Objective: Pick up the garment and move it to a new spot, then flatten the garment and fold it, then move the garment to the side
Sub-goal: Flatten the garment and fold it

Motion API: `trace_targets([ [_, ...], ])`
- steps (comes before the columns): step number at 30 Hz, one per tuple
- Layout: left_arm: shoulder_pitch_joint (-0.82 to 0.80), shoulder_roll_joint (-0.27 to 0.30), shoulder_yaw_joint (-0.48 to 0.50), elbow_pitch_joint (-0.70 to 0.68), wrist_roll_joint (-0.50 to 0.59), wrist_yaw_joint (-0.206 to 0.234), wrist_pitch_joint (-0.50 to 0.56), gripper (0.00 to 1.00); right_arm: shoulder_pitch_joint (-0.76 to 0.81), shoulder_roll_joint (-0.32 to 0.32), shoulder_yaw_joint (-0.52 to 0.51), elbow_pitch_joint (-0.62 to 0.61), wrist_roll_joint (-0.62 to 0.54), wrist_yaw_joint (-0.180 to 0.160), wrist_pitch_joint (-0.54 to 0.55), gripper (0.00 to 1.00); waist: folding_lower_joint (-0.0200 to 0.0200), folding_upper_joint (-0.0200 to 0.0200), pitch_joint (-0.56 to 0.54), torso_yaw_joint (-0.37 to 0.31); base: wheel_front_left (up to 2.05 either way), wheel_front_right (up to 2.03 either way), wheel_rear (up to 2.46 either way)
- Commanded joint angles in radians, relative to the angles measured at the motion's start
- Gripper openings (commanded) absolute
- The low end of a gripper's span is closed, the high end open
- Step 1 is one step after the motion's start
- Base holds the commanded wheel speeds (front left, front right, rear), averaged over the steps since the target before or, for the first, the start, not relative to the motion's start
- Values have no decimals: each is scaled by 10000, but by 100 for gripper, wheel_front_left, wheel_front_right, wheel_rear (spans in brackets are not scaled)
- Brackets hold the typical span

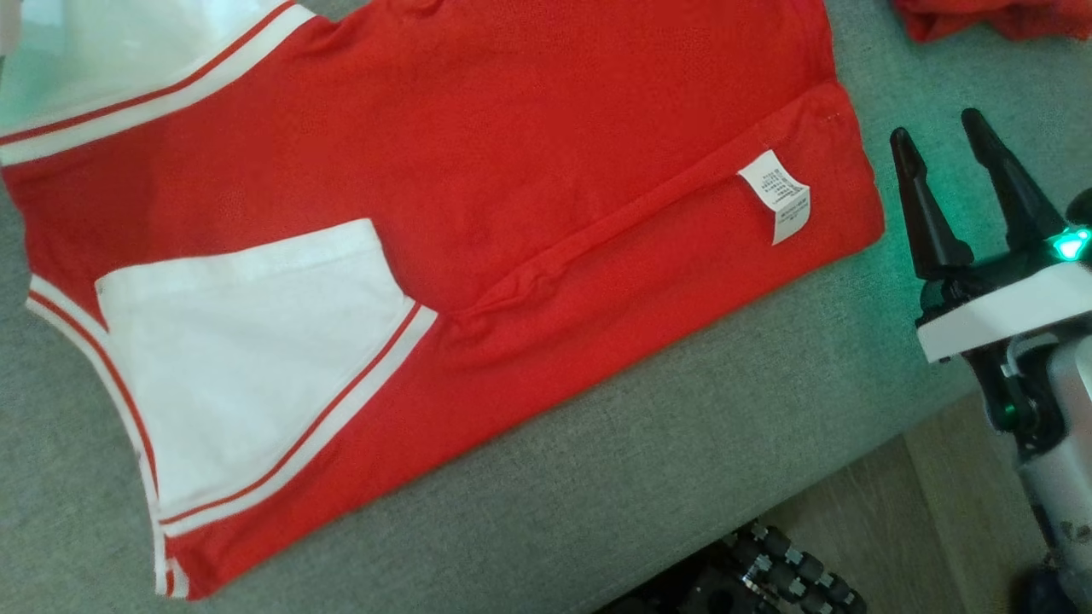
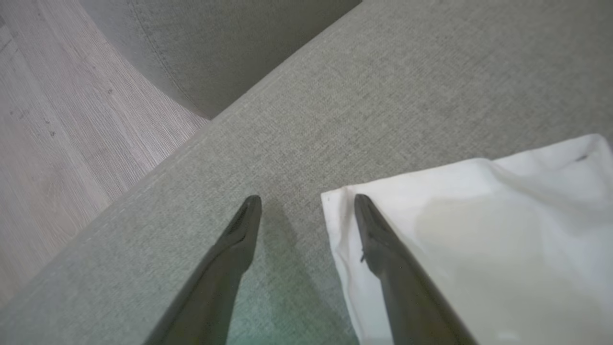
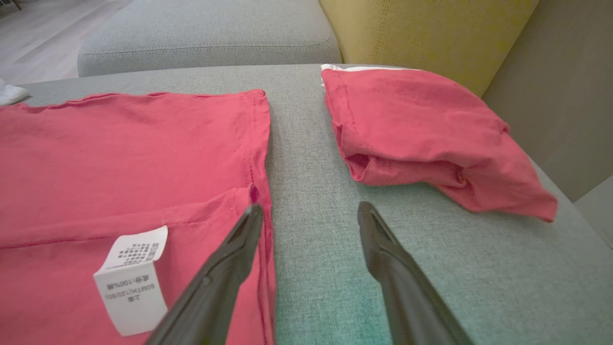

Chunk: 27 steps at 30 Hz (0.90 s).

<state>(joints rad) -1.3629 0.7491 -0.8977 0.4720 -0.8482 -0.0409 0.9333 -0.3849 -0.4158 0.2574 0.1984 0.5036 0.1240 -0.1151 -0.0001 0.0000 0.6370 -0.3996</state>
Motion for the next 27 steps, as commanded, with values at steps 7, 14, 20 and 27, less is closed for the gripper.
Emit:
trace_targets([
  [7, -344, 355, 444, -294, -512, -85, 548, 0, 4, -254, 71, 53, 180, 67, -199, 100, 1, 0, 84, -19, 0, 0, 0],
  [14, -338, 295, 705, -661, -655, -127, -93, 0, -394, -498, -135, 159, 448, 67, 89, 100, 1, 0, -11, 229, 0, 0, 0],
  [20, -458, -111, 845, -900, -792, -418, -864, 0, -1100, -900, -97, 169, 892, 67, 1000, 100, 1, 0, -186, 704, 0, 0, 0],
  [27, -660, -422, 583, -1475, -869, -728, -1021, 0, -2461, -1108, 313, 688, 1813, 67, 2623, 100, 1, 0, -196, 1242, 0, 0, 0],
])
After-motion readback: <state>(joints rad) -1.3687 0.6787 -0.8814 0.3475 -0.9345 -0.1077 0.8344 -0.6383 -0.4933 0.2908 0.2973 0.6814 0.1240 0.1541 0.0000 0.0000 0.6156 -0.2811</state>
